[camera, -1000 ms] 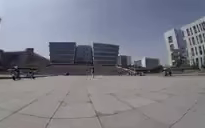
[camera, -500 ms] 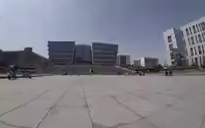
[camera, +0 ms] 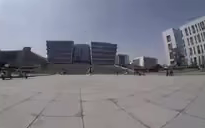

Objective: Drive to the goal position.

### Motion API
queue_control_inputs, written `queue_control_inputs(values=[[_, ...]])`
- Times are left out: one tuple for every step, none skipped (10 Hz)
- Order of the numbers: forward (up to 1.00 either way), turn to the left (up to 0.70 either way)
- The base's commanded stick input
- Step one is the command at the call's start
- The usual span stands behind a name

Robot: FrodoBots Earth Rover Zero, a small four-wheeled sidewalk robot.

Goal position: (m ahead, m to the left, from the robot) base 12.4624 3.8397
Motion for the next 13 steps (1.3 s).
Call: queue_control_inputs(values=[[0.70, 0.14], [0.70, 0.14], [0.70, 0.14], [0.70, 0.14], [0.70, 0.05], [0.70, 0.00], [0.70, 0.00], [0.70, 0.00], [0.70, 0.00], [0.70, 0.00], [0.70, 0.00], [0.70, 0.00], [0.70, 0.00]])
